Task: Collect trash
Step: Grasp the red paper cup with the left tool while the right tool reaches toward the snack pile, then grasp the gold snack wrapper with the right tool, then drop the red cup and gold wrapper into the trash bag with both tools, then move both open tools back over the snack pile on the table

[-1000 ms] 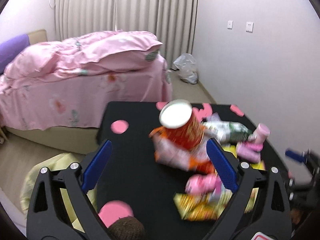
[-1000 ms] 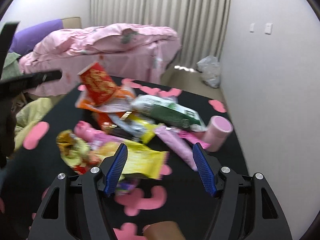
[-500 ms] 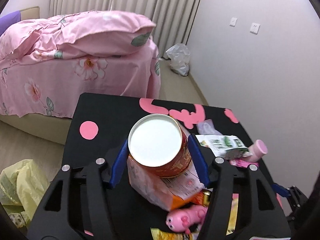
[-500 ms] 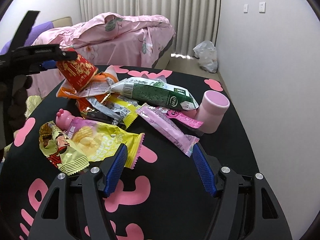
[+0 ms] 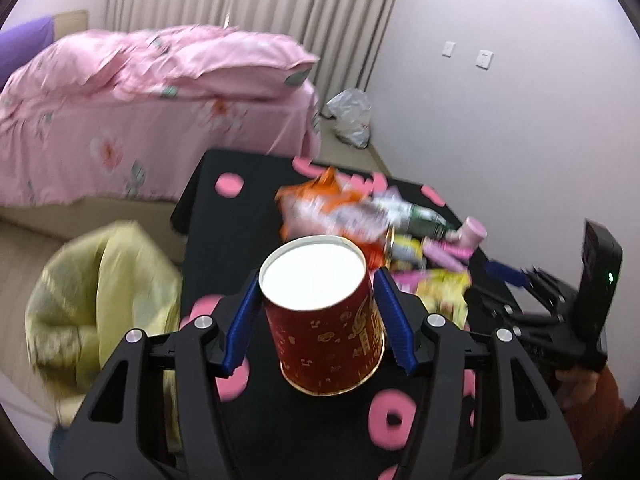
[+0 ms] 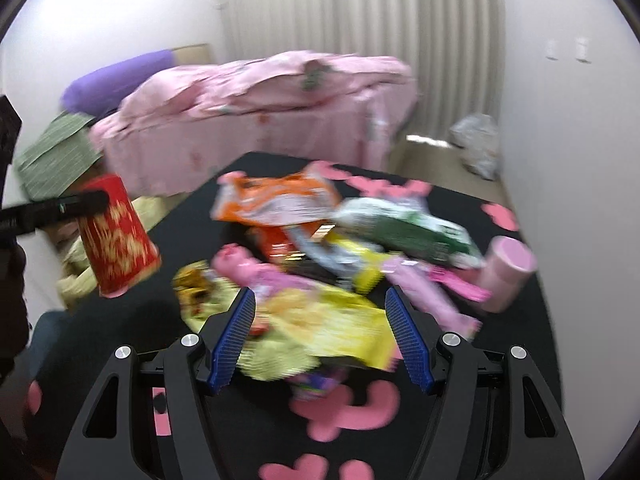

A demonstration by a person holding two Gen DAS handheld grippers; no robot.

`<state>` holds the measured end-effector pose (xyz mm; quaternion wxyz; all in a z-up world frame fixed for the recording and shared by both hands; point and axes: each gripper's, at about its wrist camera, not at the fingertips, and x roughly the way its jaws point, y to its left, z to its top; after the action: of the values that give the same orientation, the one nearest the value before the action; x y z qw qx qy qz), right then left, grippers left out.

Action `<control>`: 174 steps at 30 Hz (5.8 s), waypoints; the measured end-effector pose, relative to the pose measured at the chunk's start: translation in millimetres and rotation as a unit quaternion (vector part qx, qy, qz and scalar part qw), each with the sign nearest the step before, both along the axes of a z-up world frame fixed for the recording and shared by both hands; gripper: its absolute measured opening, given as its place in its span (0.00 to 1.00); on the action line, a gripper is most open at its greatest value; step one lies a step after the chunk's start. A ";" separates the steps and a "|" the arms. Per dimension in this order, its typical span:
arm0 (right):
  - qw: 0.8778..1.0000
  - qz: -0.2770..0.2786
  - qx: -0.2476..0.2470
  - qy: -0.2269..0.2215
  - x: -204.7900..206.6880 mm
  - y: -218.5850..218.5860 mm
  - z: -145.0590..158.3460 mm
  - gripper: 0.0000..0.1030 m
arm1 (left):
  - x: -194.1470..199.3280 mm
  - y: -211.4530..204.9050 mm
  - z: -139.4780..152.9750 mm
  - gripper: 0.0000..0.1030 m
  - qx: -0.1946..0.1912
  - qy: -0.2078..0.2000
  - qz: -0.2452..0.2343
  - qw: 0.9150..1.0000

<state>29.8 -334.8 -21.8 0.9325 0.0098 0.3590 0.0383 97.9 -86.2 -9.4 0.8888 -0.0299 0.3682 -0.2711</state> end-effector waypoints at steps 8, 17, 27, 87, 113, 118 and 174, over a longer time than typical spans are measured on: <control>0.995 0.058 0.008 0.082 -11.4 32.3 -33.0 0.55 | -25.6 38.6 -26.9 0.52 -0.020 0.035 0.032 0.999; 0.992 0.100 0.042 0.065 -49.0 47.0 -9.7 0.55 | -39.6 42.4 -24.5 0.52 -0.009 0.016 0.039 0.999; 0.981 0.162 -0.008 0.104 45.2 89.6 -10.8 0.47 | -45.0 58.2 -21.5 0.52 -0.010 0.018 0.050 0.999; 0.959 0.238 0.147 -0.046 174.7 256.9 40.2 0.24 | 34.9 214.9 -38.9 0.51 0.039 -0.007 0.225 0.973; 0.952 0.270 0.115 0.087 171.7 247.1 -28.7 0.47 | 42.1 245.1 -65.5 0.78 -0.071 0.058 0.245 0.965; 0.958 0.260 0.104 0.066 156.3 230.3 -8.9 0.47 | 31.9 244.4 -35.2 0.81 -0.071 0.026 0.267 0.961; 0.961 0.223 -0.073 0.148 174.7 -84.1 -37.5 0.59 | 37.6 -24.1 -58.5 0.84 -0.035 0.055 0.005 0.998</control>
<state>204.5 -418.8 -59.3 0.8351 -0.1330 0.4876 0.2172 135.4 -110.4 -67.8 0.8669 -0.0780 0.4068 -0.2773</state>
